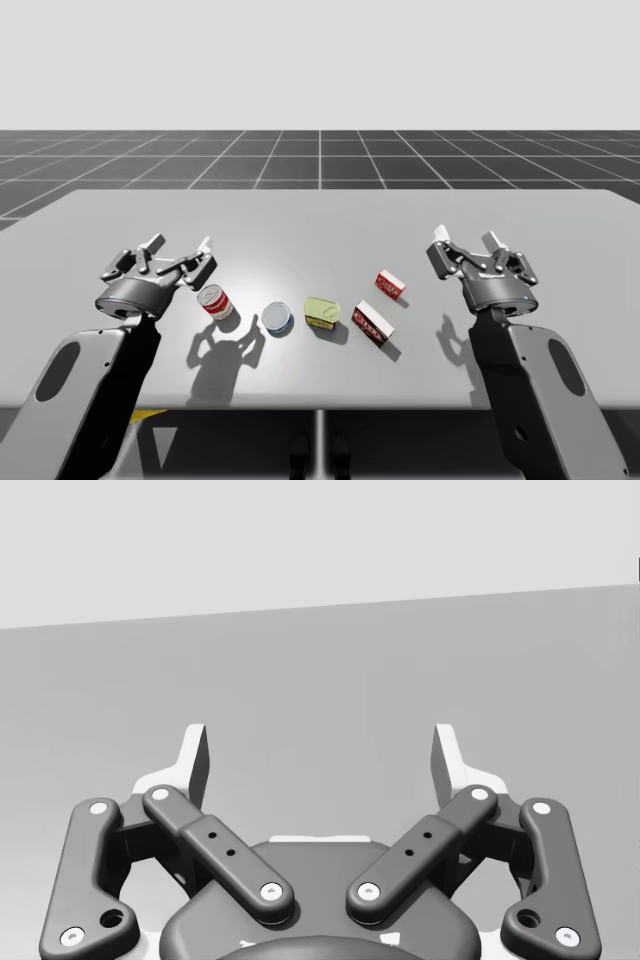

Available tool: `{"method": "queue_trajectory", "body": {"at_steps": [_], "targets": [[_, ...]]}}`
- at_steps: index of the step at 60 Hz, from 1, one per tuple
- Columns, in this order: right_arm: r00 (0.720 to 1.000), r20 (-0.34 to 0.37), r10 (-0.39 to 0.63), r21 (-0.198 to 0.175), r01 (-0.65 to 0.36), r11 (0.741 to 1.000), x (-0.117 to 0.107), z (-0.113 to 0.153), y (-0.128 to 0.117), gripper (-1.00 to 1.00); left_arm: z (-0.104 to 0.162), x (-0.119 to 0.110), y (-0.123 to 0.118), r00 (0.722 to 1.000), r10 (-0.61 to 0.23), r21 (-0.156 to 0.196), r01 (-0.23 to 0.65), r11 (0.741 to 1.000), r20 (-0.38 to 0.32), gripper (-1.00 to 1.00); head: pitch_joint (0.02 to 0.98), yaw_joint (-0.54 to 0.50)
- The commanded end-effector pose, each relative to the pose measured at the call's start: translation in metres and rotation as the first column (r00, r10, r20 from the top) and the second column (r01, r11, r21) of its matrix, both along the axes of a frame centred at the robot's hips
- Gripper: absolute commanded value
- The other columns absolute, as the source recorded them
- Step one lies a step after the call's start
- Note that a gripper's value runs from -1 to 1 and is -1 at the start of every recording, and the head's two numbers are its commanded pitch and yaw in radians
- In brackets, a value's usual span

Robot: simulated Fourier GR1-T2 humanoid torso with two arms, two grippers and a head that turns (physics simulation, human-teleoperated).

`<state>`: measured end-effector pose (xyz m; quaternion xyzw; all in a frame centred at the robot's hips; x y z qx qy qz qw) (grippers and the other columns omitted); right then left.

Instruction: Grasp the pudding box and hold it up.

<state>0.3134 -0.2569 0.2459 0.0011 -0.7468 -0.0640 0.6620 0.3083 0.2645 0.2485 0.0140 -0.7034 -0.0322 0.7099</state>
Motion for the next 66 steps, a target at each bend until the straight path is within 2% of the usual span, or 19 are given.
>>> {"method": "queue_trajectory", "body": {"at_steps": [1,14,17,23,30,34,43,45,46,48,53,56,58,64,66], "targets": [[1.0,-0.008,-0.008,0.001,0.008,1.0,0.001,-0.001,0.0,-1.0,0.0,0.0,-0.002,1.0,-0.007,0.001,0.007,1.0,-0.001,-1.0,0.865,-0.2],[1.0,-0.01,0.003,0.001,-0.003,1.0,-0.005,0.005,0.008,-1.0,0.0,0.0,-0.003,1.0,-0.008,-0.002,0.008,1.0,-0.003,-1.0,0.864,-0.19],[1.0,-0.01,0.005,-0.018,-0.006,1.0,-0.012,0.009,0.009,-1.0,0.0,0.0,-0.003,1.0,-0.007,-0.004,0.007,1.0,-0.004,-1.0,0.86,-0.19],[0.997,-0.026,0.078,-0.054,-0.079,0.995,-0.032,0.015,0.01,-1.0,0.0,-0.001,-0.005,1.0,-0.012,-0.006,0.012,1.0,-0.004,-1.0,0.856,-0.19],[0.979,-0.055,0.194,-0.094,-0.198,0.976,-0.058,0.015,0.011,-1.0,-0.001,-0.001,-0.006,1.0,-0.015,-0.005,0.015,1.0,-0.005,-1.0,0.856,-0.19],[0.953,-0.083,0.292,-0.11,-0.3,0.948,-0.077,0.012,0.009,-1.0,-0.001,-0.001,-0.006,1.0,-0.015,-0.005,0.015,1.0,-0.006,-1.0,0.855,-0.19],[0.908,-0.079,0.412,-0.178,-0.419,0.89,-0.108,0.005,0.011,-1.0,-0.001,0.0,-0.007,1.0,-0.017,-0.003,0.017,1.0,-0.008,-1.0,0.856,-0.2],[0.897,-0.086,0.435,-0.165,-0.443,0.881,-0.112,0.005,0.012,-1.0,-0.001,0.0,-0.007,1.0,-0.017,-0.004,0.017,1.0,-0.008,-1.0,0.856,-0.2],[0.881,-0.08,0.466,-0.164,-0.473,0.866,-0.117,0.003,0.012,-1.0,-0.001,0.0,-0.007,1.0,-0.018,-0.004,0.018,1.0,-0.008,-1.0,0.855,-0.2],[0.869,-0.079,0.489,-0.16,-0.495,0.854,-0.12,0.002,0.013,-1.0,-0.001,0.0,-0.007,1.0,-0.017,-0.004,0.017,1.0,-0.008,-1.0,0.855,-0.2],[0.818,-0.092,0.568,-0.125,-0.575,0.809,-0.13,-0.005,0.012,-1.0,-0.001,0.0,-0.008,1.0,-0.017,-0.004,0.017,1.0,-0.008,-1.0,0.854,-0.2],[0.803,-0.1,0.588,-0.111,-0.596,0.795,-0.132,-0.008,0.013,-1.0,-0.001,0.0,-0.008,1.0,-0.016,-0.004,0.016,1.0,-0.008,-1.0,0.854,-0.2],[0.781,-0.111,0.615,-0.09,-0.624,0.776,-0.135,-0.014,0.013,-1.0,-0.001,0.0,-0.008,1.0,-0.017,-0.004,0.017,1.0,-0.008,-1.0,0.853,-0.2],[0.745,-0.131,0.654,-0.053,-0.664,0.746,-0.138,-0.026,0.015,-1.0,-0.002,0.0,-0.009,1.0,-0.019,-0.001,0.019,1.0,-0.007,-1.0,0.853,-0.2],[0.743,-0.134,0.656,-0.053,-0.667,0.743,-0.137,-0.029,0.015,-1.0,-0.002,0.0,-0.009,1.0,-0.02,0.0,0.02,1.0,-0.007,-1.0,0.854,-0.2]]}}
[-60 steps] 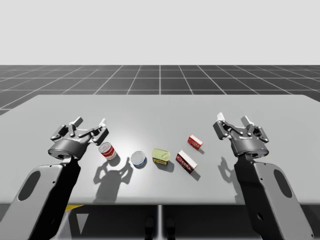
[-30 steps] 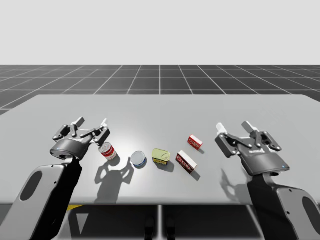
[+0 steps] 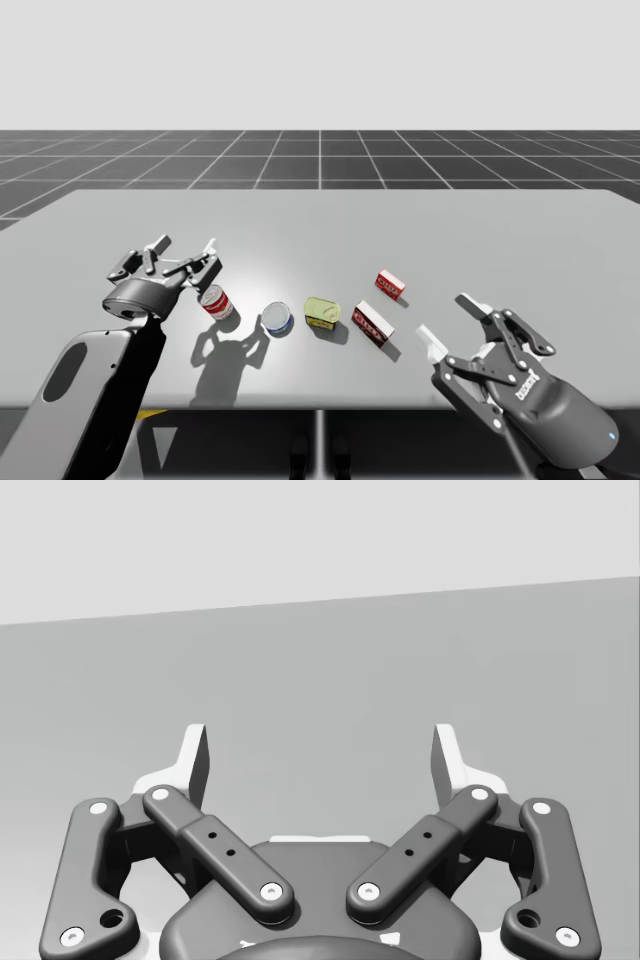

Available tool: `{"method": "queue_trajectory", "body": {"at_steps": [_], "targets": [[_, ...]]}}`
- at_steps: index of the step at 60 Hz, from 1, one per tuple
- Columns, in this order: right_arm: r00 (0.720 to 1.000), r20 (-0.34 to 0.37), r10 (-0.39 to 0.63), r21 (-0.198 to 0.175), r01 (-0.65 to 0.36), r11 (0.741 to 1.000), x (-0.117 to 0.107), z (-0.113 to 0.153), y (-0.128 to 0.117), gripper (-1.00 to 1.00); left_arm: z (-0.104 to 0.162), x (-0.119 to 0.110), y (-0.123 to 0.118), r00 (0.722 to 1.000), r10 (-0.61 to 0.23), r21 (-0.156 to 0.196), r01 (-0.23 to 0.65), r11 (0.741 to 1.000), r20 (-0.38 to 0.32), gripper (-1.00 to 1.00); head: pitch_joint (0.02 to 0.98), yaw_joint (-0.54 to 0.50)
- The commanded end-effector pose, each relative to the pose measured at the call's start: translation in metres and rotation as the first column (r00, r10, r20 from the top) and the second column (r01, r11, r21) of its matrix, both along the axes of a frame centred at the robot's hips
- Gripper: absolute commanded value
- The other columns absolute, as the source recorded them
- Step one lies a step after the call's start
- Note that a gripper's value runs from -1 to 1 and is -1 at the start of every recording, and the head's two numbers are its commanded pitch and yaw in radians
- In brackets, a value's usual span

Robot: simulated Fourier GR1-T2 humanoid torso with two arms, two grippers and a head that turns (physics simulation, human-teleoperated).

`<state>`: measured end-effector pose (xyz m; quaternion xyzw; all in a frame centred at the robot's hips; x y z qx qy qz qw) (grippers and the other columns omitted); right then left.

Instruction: Grasp the pudding box and hold it up.

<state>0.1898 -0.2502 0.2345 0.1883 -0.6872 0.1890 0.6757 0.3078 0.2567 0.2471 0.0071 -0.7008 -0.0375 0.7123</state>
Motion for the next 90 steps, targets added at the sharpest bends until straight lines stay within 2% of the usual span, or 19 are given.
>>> {"method": "queue_trajectory", "body": {"at_steps": [1,8,14,25,44,54,57,71,74,81,86,88,89,90], "targets": [[0.994,-0.046,0.097,0.018,-0.096,0.995,-0.014,-0.019,0.009,-1.0,0.0,0.0,-0.001,1.0,-0.003,0.002,0.003,1.0,0.0,-1.0,0.854,-0.2],[0.988,-0.105,0.117,0.018,-0.116,0.993,-0.01,-0.04,0.012,-1.0,0.0,0.0,-0.001,1.0,-0.004,0.002,0.004,1.0,0.0,-1.0,0.852,-0.2],[0.984,-0.128,0.124,-0.003,-0.125,0.992,-0.005,-0.057,0.013,-1.0,-0.001,0.0,-0.003,1.0,-0.01,0.005,0.01,1.0,0.0,-1.0,0.851,-0.2],[0.973,-0.171,0.155,-0.008,-0.158,0.987,-0.001,-0.075,0.019,-1.0,-0.001,0.0,-0.003,1.0,-0.01,0.005,0.01,1.0,0.0,-1.0,0.85,-0.2],[0.963,-0.248,0.105,-0.029,-0.115,0.993,0.018,-0.103,0.028,-1.0,-0.001,-0.001,-0.004,1.0,-0.01,0.005,0.01,1.0,0.0,-1.0,0.846,-0.21],[0.962,-0.257,0.088,-0.028,-0.098,0.995,0.027,-0.108,0.034,-1.0,-0.001,-0.001,-0.004,1.0,-0.011,0.005,0.011,1.0,0.0,-1.0,0.845,-0.21],[0.965,-0.252,0.076,-0.043,-0.09,0.995,0.032,-0.108,0.038,-1.0,-0.001,-0.001,-0.004,1.0,-0.011,0.004,0.011,1.0,0.0,-1.0,0.844,-0.21],[0.965,-0.25,0.074,-0.052,-0.089,0.995,0.045,-0.107,0.053,-1.0,-0.001,-0.001,-0.004,1.0,-0.011,0.003,0.011,1.0,-0.001,-1.0,0.838,-0.21],[0.964,-0.259,0.066,-0.066,-0.086,0.994,0.048,-0.108,0.056,-1.0,0.0,-0.001,-0.004,1.0,-0.011,0.003,0.011,1.0,-0.001,-1.0,0.838,-0.21],[0.96,-0.272,0.064,-0.066,-0.085,0.994,0.05,-0.108,0.058,-1.0,0.0,-0.001,-0.004,1.0,-0.01,0.003,0.01,1.0,-0.001,-1.0,0.837,-0.21],[0.959,-0.273,0.076,-0.082,-0.102,0.991,0.051,-0.11,0.059,-1.0,-0.001,-0.001,-0.004,1.0,-0.01,0.004,0.01,1.0,-0.002,-1.0,0.834,-0.22],[0.959,-0.274,0.079,-0.086,-0.107,0.991,0.05,-0.11,0.059,-0.9,-0.001,-0.001,-0.004,1.0,-0.01,0.004,0.01,1.0,-0.001,-1.0,0.833,-0.22],[0.962,-0.266,0.068,-0.091,-0.095,0.991,0.049,-0.111,0.058,-0.59,-0.001,-0.001,-0.004,1.0,-0.009,0.003,0.009,1.0,-0.001,-1.0,0.832,-0.22],[0.963,-0.264,0.059,-0.093,-0.086,0.992,0.049,-0.111,0.058,0.02,-0.001,-0.001,-0.004,1.0,-0.009,0.003,0.009,1.0,-0.002,-1.0,0.832,-0.22]]}}
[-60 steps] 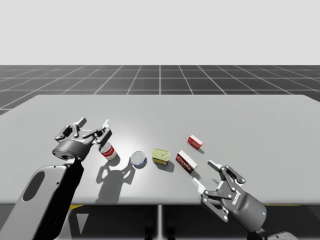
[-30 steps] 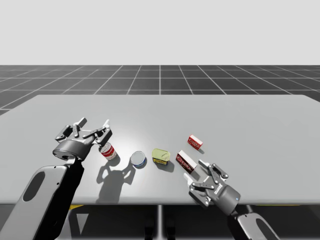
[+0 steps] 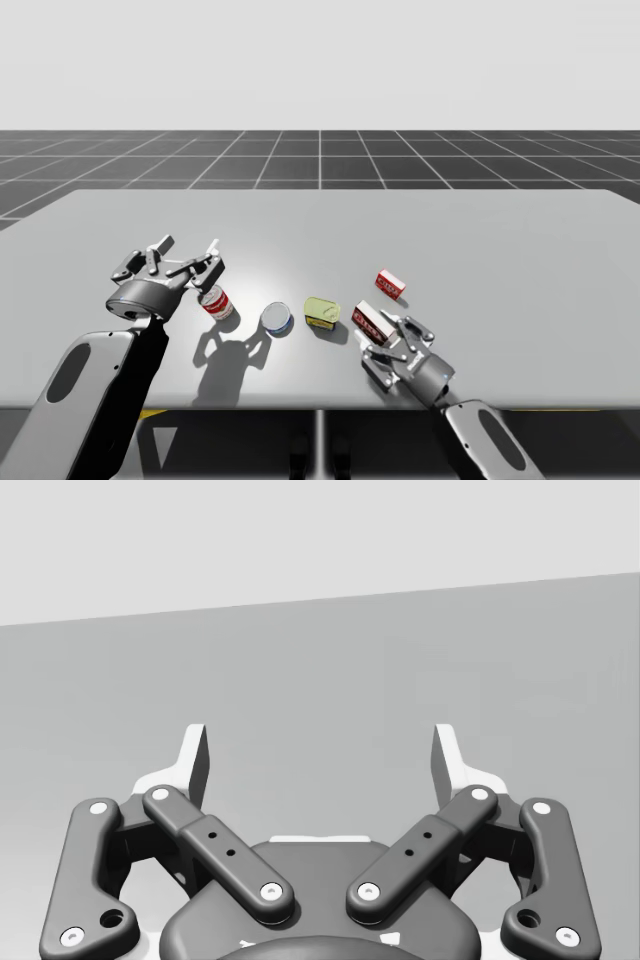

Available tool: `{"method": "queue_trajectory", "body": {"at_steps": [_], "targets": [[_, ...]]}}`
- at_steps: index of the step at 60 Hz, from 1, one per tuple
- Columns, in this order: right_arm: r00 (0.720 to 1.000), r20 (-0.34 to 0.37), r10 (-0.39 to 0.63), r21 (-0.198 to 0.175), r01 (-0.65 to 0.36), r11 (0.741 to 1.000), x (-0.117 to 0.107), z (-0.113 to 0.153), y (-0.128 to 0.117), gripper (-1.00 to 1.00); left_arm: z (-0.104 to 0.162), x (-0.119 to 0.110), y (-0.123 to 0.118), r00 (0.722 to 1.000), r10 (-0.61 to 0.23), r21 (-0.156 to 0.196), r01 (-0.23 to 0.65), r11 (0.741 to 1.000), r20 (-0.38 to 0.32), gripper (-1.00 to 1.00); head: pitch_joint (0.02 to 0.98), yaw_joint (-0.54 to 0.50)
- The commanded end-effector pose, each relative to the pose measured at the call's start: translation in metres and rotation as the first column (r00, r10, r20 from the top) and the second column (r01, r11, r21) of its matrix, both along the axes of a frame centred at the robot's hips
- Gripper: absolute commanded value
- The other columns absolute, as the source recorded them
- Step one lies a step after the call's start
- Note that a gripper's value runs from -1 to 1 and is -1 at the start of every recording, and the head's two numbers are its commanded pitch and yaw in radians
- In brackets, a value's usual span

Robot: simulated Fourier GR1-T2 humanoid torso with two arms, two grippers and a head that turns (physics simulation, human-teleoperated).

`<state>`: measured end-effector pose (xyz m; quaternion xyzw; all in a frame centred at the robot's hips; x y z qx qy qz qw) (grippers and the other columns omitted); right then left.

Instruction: Grasp the pudding box and hold it up.

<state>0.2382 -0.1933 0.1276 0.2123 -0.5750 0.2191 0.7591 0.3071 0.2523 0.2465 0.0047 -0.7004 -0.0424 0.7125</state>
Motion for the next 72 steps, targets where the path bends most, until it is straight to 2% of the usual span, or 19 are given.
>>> {"method": "queue_trajectory", "body": {"at_steps": [1,2,4,18,30,41,54,63,72], "targets": [[1.0,-0.003,-0.006,-0.018,0.006,1.0,0.001,-0.004,0.001,0.32,0.0,0.0,0.0,1.0,0.002,-0.001,-0.002,1.0,-0.001,-1.0,0.832,-0.22],[1.0,-0.006,-0.006,-0.018,0.006,1.0,0.0,-0.004,0.001,0.8,0.0,0.0,0.0,1.0,0.002,-0.001,-0.002,1.0,-0.001,-1.0,0.831,-0.22],[1.0,-0.01,-0.005,-0.019,0.005,1.0,0.0,-0.004,0.0,1.0,0.0,0.0,0.0,1.0,0.003,-0.001,-0.003,1.0,-0.001,-1.0,0.829,-0.21],[1.0,-0.017,-0.015,-0.015,0.014,1.0,-0.001,-0.005,-0.001,1.0,0.0,0.0,0.0,1.0,0.001,0.0,-0.001,1.0,-0.001,-1.0,0.758,-0.19],[1.0,-0.013,-0.019,-0.016,0.019,1.0,-0.001,-0.005,-0.001,1.0,0.0,0.0,0.0,1.0,0.002,0.0,-0.002,1.0,-0.002,-1.0,0.599,-0.19],[1.0,-0.002,-0.021,-0.021,0.021,1.0,-0.002,-0.006,-0.001,1.0,-0.001,-0.001,0.001,1.0,0.002,0.0,-0.002,1.0,-0.002,-1.0,0.503,-0.2],[0.999,0.027,-0.025,-0.022,0.026,0.999,-0.003,-0.003,0.0,1.0,-0.001,0.0,0.001,1.0,0.003,-0.001,-0.003,1.0,-0.002,-1.0,0.465,-0.2],[0.998,0.066,-0.026,-0.021,0.027,0.999,-0.003,0.016,0.005,1.0,-0.001,0.0,0.001,1.0,0.004,-0.001,-0.004,1.0,-0.002,-1.0,0.457,-0.21],[0.989,0.137,-0.049,-0.024,0.053,0.998,0.002,0.055,0.01,1.0,-0.001,0.0,0.002,1.0,0.004,-0.003,-0.004,1.0,-0.002,-1.0,0.451,-0.22]]}}
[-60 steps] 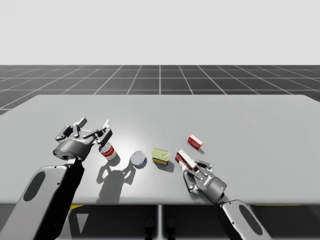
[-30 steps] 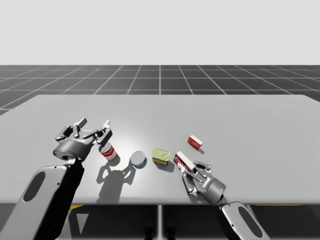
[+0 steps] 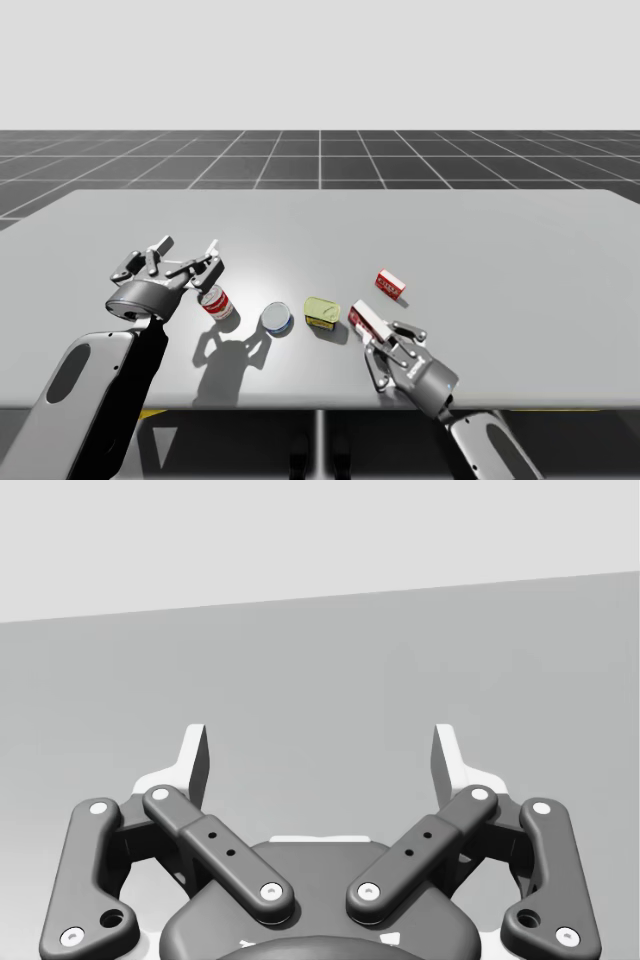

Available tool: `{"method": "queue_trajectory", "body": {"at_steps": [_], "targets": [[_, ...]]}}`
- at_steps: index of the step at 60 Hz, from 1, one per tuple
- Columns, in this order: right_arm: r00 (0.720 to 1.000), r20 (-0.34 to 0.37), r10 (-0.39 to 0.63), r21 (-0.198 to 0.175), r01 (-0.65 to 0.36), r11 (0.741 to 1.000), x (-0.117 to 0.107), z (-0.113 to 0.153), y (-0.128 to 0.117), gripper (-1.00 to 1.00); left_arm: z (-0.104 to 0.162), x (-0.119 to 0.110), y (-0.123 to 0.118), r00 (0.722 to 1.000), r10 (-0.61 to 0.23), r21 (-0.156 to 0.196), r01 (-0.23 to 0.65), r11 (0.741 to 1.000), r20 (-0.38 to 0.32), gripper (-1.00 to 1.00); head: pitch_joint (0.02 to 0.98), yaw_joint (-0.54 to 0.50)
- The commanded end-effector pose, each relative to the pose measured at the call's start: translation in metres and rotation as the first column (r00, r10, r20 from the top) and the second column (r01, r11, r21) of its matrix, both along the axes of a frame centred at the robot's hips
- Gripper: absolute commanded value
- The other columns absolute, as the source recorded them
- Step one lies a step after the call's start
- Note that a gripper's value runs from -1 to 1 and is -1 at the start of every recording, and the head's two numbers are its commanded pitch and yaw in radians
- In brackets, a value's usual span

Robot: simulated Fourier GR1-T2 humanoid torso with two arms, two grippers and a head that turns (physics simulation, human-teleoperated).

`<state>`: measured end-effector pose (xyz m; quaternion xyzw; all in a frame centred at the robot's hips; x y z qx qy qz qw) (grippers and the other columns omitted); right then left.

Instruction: Grasp the pudding box and hold it up.

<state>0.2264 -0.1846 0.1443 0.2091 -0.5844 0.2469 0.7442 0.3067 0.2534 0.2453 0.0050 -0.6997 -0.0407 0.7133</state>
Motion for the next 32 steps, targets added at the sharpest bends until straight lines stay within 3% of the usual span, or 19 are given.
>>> {"method": "queue_trajectory", "body": {"at_steps": [1,14,23,32], "targets": [[0.991,0.098,-0.091,0.007,0.091,0.996,0.014,0.042,0.002,1.0,0.0,0.0,0.001,1.0,0.001,-0.001,-0.001,1.0,0.0,-1.0,0.451,-0.22],[0.973,0.203,-0.111,0.023,0.109,0.994,0.016,0.092,0.008,1.0,0.0,0.0,0.001,1.0,0.001,-0.001,-0.001,1.0,0.001,-1.0,0.443,-0.22],[0.933,0.328,-0.145,0.049,0.136,0.989,0.016,0.126,0.011,1.0,0.001,0.0,0.001,1.0,0.004,-0.001,-0.004,1.0,0.003,-1.0,0.443,-0.23],[0.902,0.401,-0.161,0.076,0.143,0.987,0.014,0.155,0.014,1.0,0.001,0.001,0.001,1.0,0.008,-0.003,-0.008,1.0,0.002,-1.0,0.443,-0.23]]}}
